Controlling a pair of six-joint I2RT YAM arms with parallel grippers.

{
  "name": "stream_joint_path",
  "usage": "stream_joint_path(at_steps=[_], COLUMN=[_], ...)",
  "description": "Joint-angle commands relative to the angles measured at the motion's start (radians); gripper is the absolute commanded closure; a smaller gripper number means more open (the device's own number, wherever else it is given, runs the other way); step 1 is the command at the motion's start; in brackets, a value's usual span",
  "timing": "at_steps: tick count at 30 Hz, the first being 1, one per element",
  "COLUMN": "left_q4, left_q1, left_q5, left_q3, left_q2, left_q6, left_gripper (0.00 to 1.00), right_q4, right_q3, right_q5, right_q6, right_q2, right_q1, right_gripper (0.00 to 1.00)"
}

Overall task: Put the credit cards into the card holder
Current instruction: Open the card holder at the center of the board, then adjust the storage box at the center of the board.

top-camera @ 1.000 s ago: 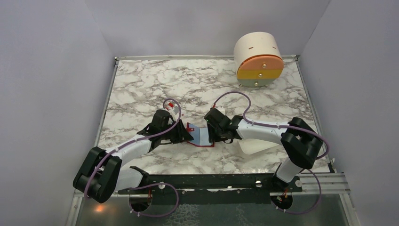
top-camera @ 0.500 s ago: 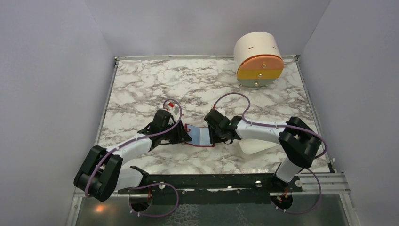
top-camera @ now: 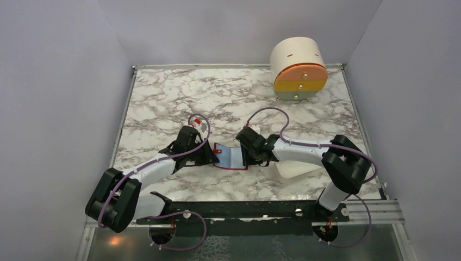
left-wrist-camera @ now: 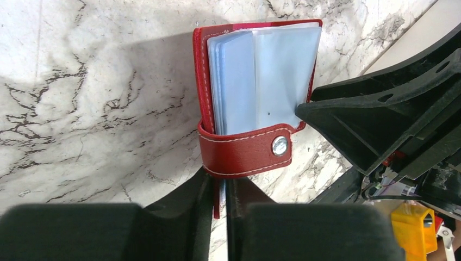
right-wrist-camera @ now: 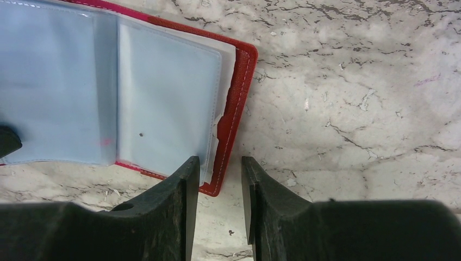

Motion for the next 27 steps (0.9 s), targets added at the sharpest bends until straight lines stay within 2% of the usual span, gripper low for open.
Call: stream_joint_path(at_steps=[1, 4, 12, 19, 27], left_q4=[-0.01, -0.011, -0.008, -0.023, -0.077], left_q1=[-0.002, -0.002, -0.002, -0.002, -0.002], left_q5=[-0.016, -0.005, 0.03, 0.058, 0.083], left_q3=[0.021, 0.024, 0.034, 0.028, 0.034], left_q2=[-0.01, -0.018, -0.057, -0.085, -0.102], left_q6=[0.02, 0.022, 0.021, 0.024, 0.063], left_gripper=[0.93, 1.0, 1.0, 1.0, 1.0], right_q4=[0.018, 0.019, -0.019, -0.189, -0.348], right_q3=[-0.008, -0.003, 0.049, 0.132, 0.15], right_q5=[0.023, 0.02, -0.003, 0.118, 0.225], right_q6=[-0.002, -0.013, -0.085, -0.16, -0.179], right_q2=[0.002, -0.015, -0.111, -0.204, -0.32], right_q1=[0.001, 0.001, 0.001, -0.014, -0.166], right_gripper=[0.66, 0.66, 0.62, 0.59, 0.59])
